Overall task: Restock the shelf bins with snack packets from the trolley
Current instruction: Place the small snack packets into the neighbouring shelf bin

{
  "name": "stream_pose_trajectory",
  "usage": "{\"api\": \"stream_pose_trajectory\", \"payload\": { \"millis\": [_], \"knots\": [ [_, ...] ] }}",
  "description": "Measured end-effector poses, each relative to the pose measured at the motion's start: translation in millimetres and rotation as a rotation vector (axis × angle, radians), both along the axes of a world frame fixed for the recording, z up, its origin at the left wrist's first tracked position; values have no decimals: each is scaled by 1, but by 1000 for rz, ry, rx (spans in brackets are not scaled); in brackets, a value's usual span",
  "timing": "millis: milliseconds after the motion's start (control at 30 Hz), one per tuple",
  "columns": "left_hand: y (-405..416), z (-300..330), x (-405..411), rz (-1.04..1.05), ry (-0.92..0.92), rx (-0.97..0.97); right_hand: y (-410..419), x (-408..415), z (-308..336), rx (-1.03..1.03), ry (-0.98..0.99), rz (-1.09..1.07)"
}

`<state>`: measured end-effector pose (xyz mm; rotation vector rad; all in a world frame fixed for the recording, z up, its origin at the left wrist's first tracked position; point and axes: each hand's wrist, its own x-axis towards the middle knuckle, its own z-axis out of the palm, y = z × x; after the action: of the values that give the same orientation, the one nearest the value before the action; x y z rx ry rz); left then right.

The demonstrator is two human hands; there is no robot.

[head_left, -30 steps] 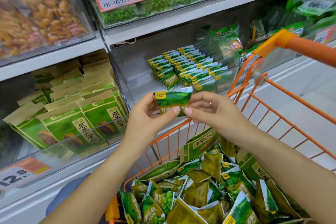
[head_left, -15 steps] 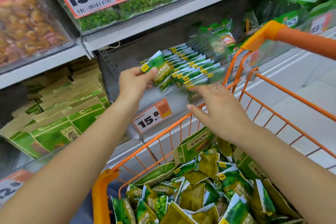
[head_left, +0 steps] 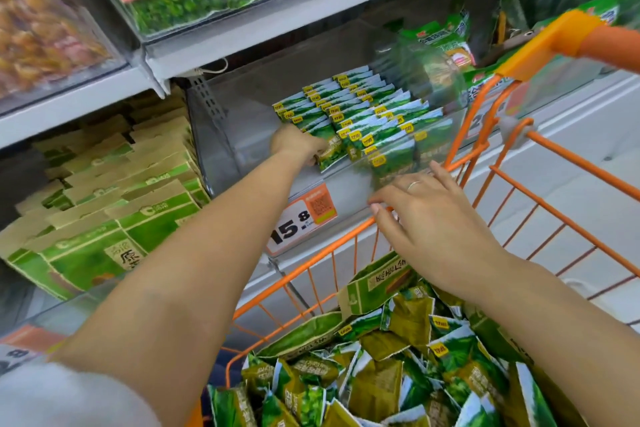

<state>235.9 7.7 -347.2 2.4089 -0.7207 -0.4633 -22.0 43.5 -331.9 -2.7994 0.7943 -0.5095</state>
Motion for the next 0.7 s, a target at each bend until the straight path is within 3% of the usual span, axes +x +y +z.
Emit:
{"api": "stream_pose_trajectory", "payload": {
  "millis": [100, 333, 700],
  "knots": [
    [3, -3, 4, -70, -17, 75, 2, 3, -2, -33, -3, 26],
    [3, 4, 0, -100, -364, 105, 1, 3, -7, -76, -41, 19],
    [1, -5, 8, -85, -79, -25, -5, -1, 3, -24, -67, 65]
  ]
}}
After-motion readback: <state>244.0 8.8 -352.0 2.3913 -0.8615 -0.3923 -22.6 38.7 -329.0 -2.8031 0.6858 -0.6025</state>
